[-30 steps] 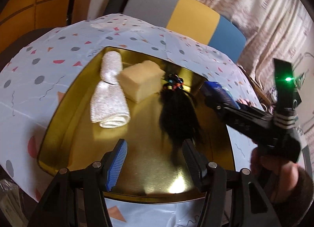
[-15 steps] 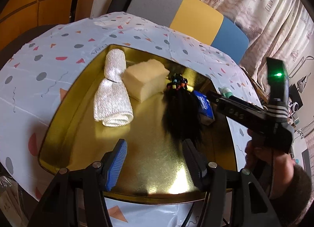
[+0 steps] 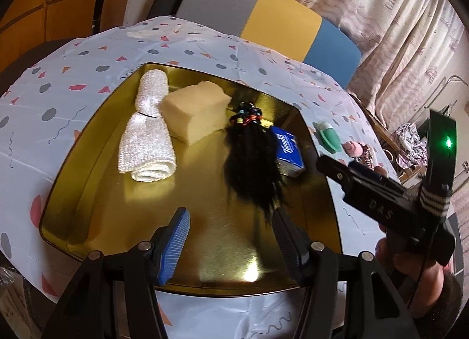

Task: Organize rigid objects
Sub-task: 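Lower the blue Tempo pack into the gold tray and open the right gripper, then grasp the black fabric scrunchie with the right gripper while the left tool approaches the green scrub sponge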

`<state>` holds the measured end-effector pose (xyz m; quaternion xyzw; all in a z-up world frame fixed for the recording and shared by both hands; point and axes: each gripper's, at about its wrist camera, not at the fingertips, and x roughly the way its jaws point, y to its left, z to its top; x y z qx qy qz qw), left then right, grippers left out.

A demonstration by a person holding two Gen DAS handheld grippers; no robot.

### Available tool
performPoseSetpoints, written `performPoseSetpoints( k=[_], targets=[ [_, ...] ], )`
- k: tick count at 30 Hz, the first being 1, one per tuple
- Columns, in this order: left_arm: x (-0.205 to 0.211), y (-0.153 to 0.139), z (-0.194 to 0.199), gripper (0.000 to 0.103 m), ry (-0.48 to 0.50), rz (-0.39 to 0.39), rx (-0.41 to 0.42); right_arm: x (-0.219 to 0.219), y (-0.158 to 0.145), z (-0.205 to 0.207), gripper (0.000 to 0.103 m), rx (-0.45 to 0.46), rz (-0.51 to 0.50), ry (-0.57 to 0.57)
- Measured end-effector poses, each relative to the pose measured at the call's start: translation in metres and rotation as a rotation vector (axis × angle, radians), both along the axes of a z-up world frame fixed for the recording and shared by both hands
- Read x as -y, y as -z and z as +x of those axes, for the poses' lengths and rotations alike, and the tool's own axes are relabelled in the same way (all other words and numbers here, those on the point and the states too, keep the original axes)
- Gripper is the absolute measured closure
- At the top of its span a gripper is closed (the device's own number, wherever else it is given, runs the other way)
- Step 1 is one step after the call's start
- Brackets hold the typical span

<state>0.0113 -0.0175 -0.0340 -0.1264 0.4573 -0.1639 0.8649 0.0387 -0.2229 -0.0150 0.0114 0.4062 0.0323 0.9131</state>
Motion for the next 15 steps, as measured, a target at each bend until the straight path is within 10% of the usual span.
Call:
performPoseSetpoints(
  k=[15],
  targets=[
    [0.038, -0.016, -0.03, 0.044, 0.061, -0.022, 0.079, 0.125, 0.032, -0.07, 0.023, -0.06, 0.034, 0.232]
  ],
)
